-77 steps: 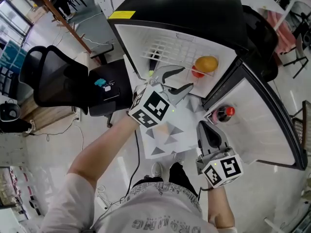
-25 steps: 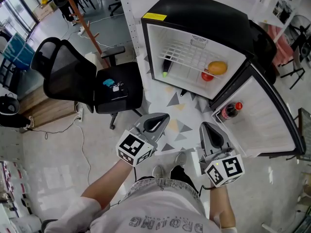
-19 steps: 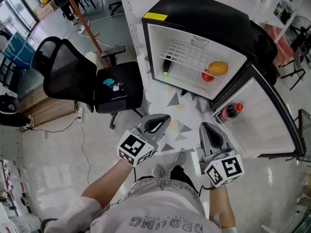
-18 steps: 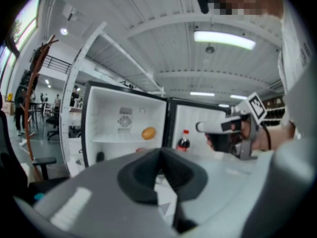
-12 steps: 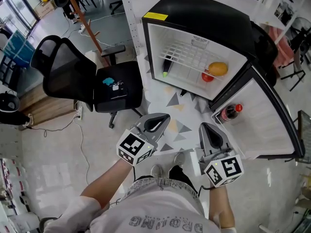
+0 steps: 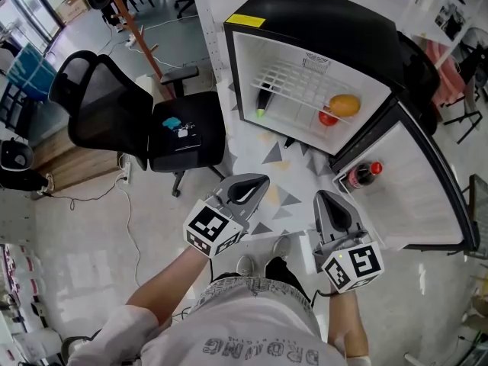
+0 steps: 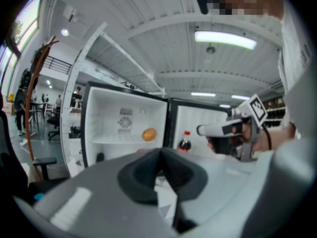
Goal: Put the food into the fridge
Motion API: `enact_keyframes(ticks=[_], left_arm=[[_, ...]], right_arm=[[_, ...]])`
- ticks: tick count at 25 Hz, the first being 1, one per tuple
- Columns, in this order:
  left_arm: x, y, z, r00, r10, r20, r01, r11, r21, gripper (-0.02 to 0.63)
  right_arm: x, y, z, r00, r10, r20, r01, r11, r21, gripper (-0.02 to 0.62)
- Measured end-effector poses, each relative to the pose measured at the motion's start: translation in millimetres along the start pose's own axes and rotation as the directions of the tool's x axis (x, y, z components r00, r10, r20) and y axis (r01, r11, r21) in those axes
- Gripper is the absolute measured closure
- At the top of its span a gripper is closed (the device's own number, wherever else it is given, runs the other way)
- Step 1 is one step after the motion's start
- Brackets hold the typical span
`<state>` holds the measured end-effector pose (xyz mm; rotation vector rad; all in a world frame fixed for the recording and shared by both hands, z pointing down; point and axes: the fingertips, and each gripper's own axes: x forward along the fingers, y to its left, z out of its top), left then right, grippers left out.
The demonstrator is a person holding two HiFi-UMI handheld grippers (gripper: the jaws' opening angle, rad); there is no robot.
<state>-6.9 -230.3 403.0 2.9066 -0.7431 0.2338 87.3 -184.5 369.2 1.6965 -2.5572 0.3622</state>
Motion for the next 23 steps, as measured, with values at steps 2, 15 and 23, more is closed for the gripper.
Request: enact_keyframes(ticks=[2, 15, 23], left_arm=[[0.9, -0.3, 0.5, 1.0, 0.002, -0.001, -0.002, 1.0, 0.001, 0.6], [6.5, -1.1, 0.3, 1.0, 0.003, -0.009, -0.003, 1.0, 0.011, 0.6], [9.7, 1.1, 2.4, 1.0, 0.006, -0.006, -0.006, 1.0, 0.013, 0.6]], right_arm=[[0.0, -0.9, -0.4, 1.0, 0.002, -0.002, -0.002, 1.0, 0.0, 0.594], [1.5, -5.2, -1.5, 1.0, 0.013, -0.005, -0.013, 1.0, 0.003, 0.594], [2.4, -8.4, -0.7, 1.0, 0.013, -0.006, -0.013, 1.0, 0.001, 0.594]])
